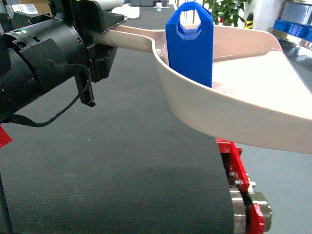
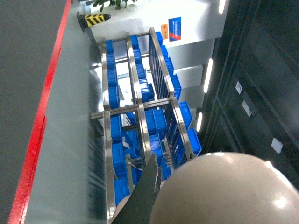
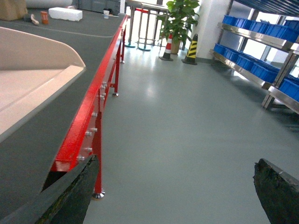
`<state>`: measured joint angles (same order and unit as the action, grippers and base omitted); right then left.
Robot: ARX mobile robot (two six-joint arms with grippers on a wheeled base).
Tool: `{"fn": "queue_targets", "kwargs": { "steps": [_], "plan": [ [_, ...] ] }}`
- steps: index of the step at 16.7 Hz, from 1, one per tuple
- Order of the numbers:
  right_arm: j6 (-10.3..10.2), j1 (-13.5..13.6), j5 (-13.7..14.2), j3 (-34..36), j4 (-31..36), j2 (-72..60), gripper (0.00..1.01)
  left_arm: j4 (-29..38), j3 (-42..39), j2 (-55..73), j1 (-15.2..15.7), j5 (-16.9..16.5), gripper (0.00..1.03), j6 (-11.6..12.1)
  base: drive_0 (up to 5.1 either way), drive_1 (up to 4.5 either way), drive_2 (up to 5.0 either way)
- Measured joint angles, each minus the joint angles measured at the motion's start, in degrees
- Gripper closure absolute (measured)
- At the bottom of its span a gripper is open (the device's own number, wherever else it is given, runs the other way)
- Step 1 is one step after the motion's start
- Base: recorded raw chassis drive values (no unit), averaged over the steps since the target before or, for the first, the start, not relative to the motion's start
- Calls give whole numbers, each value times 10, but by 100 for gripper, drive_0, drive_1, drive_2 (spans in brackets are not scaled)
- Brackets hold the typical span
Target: Place part in tray to right shelf
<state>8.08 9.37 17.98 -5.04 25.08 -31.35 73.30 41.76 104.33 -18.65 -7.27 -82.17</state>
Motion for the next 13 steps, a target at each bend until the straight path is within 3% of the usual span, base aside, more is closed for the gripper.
{"fn": "queue_targets", "kwargs": {
  "steps": [13],
  "plan": [
    [2,0,0,0,-1,0,3,0,0,0,0,0,90,0,493,-197,-279]
  ]
}}
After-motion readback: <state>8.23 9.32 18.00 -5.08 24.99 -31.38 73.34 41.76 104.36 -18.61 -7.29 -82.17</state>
